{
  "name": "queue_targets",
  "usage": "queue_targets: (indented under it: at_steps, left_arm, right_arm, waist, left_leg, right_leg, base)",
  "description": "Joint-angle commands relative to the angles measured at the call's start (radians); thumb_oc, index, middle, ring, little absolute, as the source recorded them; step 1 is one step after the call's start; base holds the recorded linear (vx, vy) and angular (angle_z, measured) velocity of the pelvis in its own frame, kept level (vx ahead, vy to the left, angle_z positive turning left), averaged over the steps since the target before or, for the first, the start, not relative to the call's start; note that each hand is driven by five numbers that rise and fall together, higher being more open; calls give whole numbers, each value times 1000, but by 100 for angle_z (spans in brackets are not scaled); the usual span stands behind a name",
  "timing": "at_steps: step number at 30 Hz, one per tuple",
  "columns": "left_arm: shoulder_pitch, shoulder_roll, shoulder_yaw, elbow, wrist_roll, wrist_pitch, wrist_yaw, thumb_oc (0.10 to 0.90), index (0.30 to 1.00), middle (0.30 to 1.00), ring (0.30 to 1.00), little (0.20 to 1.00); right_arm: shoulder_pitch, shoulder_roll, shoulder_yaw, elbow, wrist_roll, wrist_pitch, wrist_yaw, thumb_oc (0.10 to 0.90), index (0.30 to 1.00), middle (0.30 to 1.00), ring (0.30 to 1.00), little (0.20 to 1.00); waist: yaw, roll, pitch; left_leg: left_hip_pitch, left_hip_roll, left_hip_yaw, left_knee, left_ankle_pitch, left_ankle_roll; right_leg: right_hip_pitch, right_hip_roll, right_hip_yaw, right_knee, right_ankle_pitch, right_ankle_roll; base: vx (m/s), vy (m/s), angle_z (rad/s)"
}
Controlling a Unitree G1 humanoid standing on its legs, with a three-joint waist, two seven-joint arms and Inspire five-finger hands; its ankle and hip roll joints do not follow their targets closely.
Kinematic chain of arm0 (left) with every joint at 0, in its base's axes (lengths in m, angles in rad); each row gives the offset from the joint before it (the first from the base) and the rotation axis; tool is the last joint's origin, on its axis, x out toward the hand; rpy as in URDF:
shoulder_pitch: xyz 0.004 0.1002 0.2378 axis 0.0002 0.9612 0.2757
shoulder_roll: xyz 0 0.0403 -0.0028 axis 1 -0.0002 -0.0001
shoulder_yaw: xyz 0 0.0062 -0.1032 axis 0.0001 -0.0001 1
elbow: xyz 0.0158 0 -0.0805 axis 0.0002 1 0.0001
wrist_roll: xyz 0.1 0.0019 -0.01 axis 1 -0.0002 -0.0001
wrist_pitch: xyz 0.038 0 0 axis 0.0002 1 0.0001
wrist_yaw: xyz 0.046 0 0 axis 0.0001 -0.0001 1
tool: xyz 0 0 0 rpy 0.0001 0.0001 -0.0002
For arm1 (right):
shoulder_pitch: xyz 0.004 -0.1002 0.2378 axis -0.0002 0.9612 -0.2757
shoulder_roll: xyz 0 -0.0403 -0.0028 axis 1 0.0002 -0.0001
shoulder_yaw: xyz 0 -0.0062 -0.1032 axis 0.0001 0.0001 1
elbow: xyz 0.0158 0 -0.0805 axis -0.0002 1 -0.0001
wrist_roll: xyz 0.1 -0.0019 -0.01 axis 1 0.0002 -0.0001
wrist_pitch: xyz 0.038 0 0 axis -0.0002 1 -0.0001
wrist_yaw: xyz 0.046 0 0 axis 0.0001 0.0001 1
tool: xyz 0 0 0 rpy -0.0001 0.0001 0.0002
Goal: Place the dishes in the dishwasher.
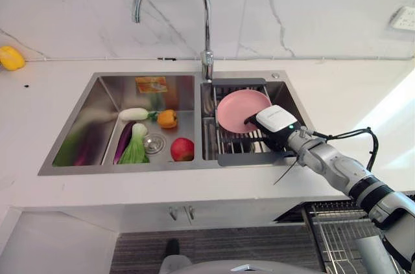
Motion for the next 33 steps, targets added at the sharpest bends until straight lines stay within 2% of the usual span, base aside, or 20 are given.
queue_targets:
  at_steps: [1, 7, 12, 14, 16, 18, 20, 22, 23, 26, 28, 31, 32, 33]
  left_arm:
    - [-91, 45, -77, 38, 33, -4, 27, 800, 900, 900, 900, 900]
    - [-91, 49, -89, 34, 64, -4, 26, 800, 900, 900, 900, 900]
    - [-90, 43, -87, 51, 68, 3, 31, 800, 900, 900, 900, 900]
    - [-88, 44, -88, 57, 75, 7, 32, 800, 900, 900, 900, 900]
    - [-91, 36, -91, 61, 78, 11, 35, 800, 900, 900, 900, 900]
    - [-89, 37, -87, 63, 78, 10, 37, 800, 900, 900, 900, 900]
    - [-91, 32, -87, 64, 77, 11, 40, 800, 900, 900, 900, 900]
    - [-94, 27, -83, 70, 78, 18, 48, 800, 900, 900, 900, 900]
    - [-95, 24, -69, 68, 75, 22, 52, 800, 900, 900, 900, 900]
    - [-94, 21, -58, 66, 70, 24, 55, 800, 900, 900, 900, 900]
    - [-88, 16, -35, 64, 64, 31, 56, 800, 900, 900, 900, 900]
    - [-83, 18, -24, 63, 61, 34, 55, 800, 900, 900, 900, 900]
    - [-82, 16, -10, 63, 57, 37, 53, 800, 900, 900, 900, 900]
    - [-82, 18, -13, 63, 57, 37, 53, 800, 900, 900, 900, 900]
  right_arm:
    - [-173, -1, -3, -2, -26, 11, -83, 400, 300, 300, 300, 300]
    - [-181, -18, 20, -42, -58, -4, -86, 400, 300, 300, 300, 300]
    - [-182, -14, 19, -86, -27, -12, -85, 400, 300, 300, 300, 300]
    - [-197, -63, -2, -110, 16, -25, -95, 400, 300, 300, 300, 300]
    - [-182, -48, -13, -155, 16, -21, -108, 400, 300, 300, 300, 300]
    - [-186, -97, -41, -166, 44, -25, -117, 400, 300, 300, 300, 300]
    - [-168, -82, -58, -211, 37, -16, -128, 400, 300, 300, 300, 300]
    - [-146, -68, -95, -249, 25, -6, -145, 400, 300, 300, 300, 300]
    - [-118, -69, -159, -311, 44, 6, -160, 400, 300, 300, 300, 300]
    - [-79, -83, -240, -391, 72, 11, -175, 400, 300, 300, 300, 300]
    - [-25, -108, -350, -482, 96, 13, -206, 400, 300, 300, 300, 300]
    - [19, -128, -428, -545, 115, 20, -213, 400, 300, 300, 300, 300]
    - [55, -142, -499, -596, 133, 23, -227, 400, 300, 300, 300, 300]
    - [66, -143, -509, -604, 134, 24, -224, 400, 300, 300, 300, 300]
  waist:
    - [40, -1, 11]
    - [41, -1, 6]
    - [41, 0, 1]
    - [38, -3, -4]
    - [36, 1, -5]
    - [32, -1, -8]
    - [29, 2, -8]
    - [24, 4, -8]
    - [18, 6, -9]
    - [12, 6, -10]
    - [-5, 7, -11]
    - [-10, 4, -12]
    - [-22, 2, -14]
    - [-18, 0, -14]
  left_leg:
    - [104, -20, -8, 14, -177, 32]
    - [110, -18, -6, 14, -180, 31]
    - [114, -16, -2, 13, -181, 30]
    - [116, -14, 1, 13, -181, 28]
    - [118, -15, 1, 14, -181, 29]
    - [119, -14, 3, 13, -181, 29]
    - [121, -15, 4, 13, -181, 30]
    - [121, -18, 7, 13, -182, 31]
    - [123, -20, 10, 13, -184, 33]
    - [124, -24, 14, 12, -185, 35]
    - [128, -29, 21, 12, -190, 39]
    - [132, -35, 27, 12, -194, 42]
    - [136, -42, 35, 13, -199, 47]
    - [136, -43, 36, 13, -199, 47]
  right_leg:
    - [-15, -49, 1, 16, -66, 26]
    - [-9, -49, -3, 16, -69, 26]
    - [-9, -50, -2, 16, -68, 26]
    - [-6, -52, -3, 16, -69, 27]
    - [-5, -51, -1, 16, -69, 26]
    - [-3, -52, -1, 16, -69, 27]
    - [-4, -53, 0, 16, -68, 27]
    - [-6, -55, 3, 16, -64, 28]
    - [-9, -58, 6, 16, -60, 29]
    - [-11, -62, 9, 16, -55, 32]
    - [-15, -68, 15, 16, -48, 36]
    - [-16, -74, 19, 16, -41, 39]
    - [-19, -82, 26, 17, -33, 43]
    - [-19, -83, 27, 17, -32, 43]
  base:
    - [-5, -3, 6]
    - [-2, -2, 3]
    - [0, 0, 0]
    - [0, 0, 0]
    - [0, 0, 0]
    - [0, 0, 0]
    - [0, 0, 0]
    - [-24, 19, -3]
    - [-57, 41, -5]
    - [-27, 29, -2]
    - [-35, 49, -3]
    - [-22, 47, -10]
    - [-26, 53, -14]
    - [-35, 85, -7]
